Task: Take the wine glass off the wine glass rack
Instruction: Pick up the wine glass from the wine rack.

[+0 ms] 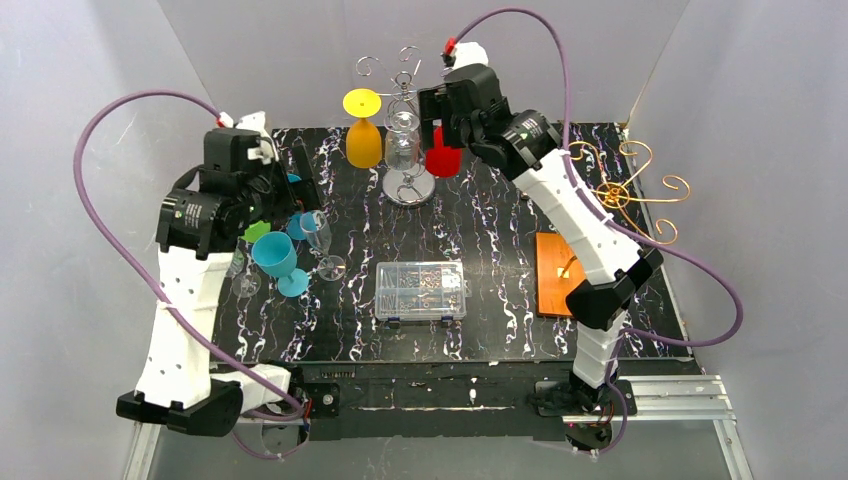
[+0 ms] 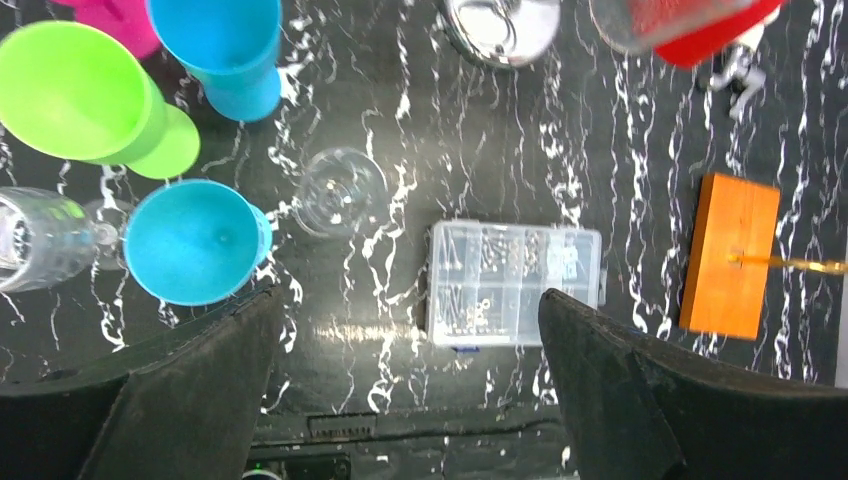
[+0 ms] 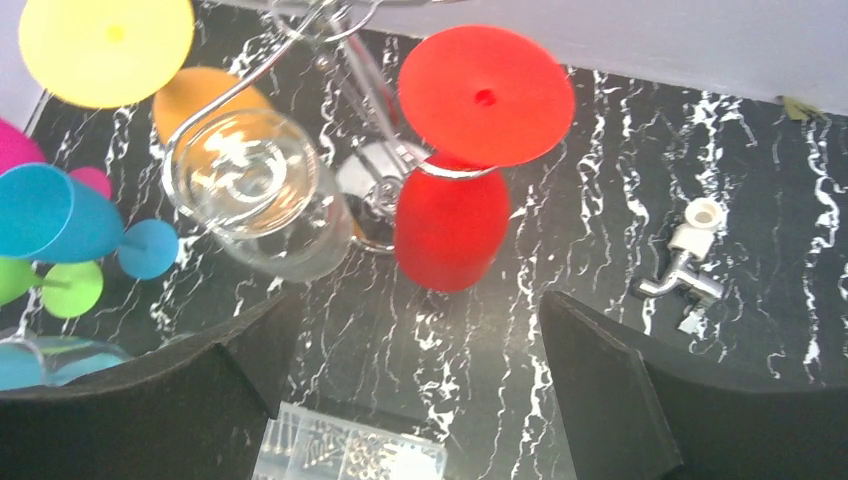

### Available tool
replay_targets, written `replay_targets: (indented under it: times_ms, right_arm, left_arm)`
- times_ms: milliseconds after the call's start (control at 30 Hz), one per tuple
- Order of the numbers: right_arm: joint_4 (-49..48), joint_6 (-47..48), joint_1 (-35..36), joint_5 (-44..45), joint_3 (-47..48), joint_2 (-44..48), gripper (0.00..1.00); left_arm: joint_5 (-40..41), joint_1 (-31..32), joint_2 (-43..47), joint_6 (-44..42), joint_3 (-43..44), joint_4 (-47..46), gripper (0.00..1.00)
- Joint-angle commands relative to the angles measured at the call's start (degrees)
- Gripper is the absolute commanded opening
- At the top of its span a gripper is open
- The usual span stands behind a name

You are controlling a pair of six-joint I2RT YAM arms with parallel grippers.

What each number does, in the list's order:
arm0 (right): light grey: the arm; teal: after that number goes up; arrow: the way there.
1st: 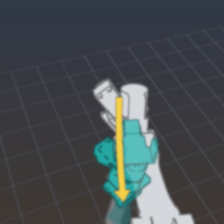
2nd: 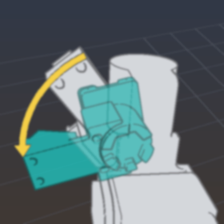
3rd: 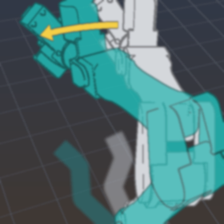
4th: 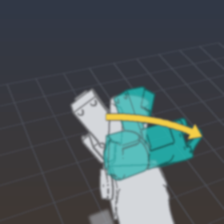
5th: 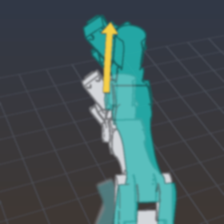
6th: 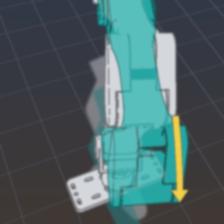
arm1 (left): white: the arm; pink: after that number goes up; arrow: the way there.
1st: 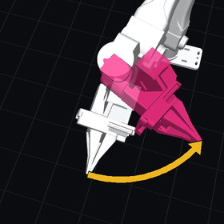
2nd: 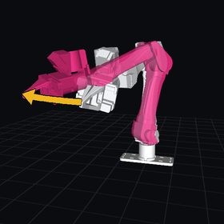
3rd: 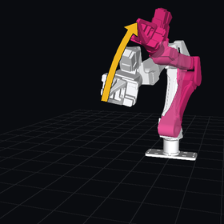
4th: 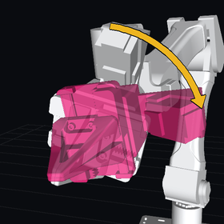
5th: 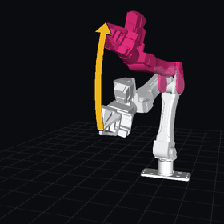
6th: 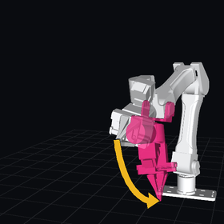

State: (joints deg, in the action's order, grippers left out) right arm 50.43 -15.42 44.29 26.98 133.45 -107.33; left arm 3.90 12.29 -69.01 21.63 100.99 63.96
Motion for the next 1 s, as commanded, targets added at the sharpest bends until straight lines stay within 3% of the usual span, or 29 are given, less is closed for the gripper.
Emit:
replay_targets:
  times_ms: [0,433,967]
  right_arm:
    - [-6.5,2.0,-1.8,2.2,2.6,0.6,0.98]
    - [-15.6,3.8,-5.7,1.3,1.3,-1.5,0.98]
    - [-17.6,3.0,-9.9,-6.4,2.3,-4.9,0.98]
  left_arm:
    - [0.6,4.6,2.2,1.8,-2.8,2.1,0.98]
    - [1.2,11.3,3.5,3.2,-3.0,3.5,0.98]
    - [3.0,11.7,2.6,1.3,-0.7,5.3,0.98]
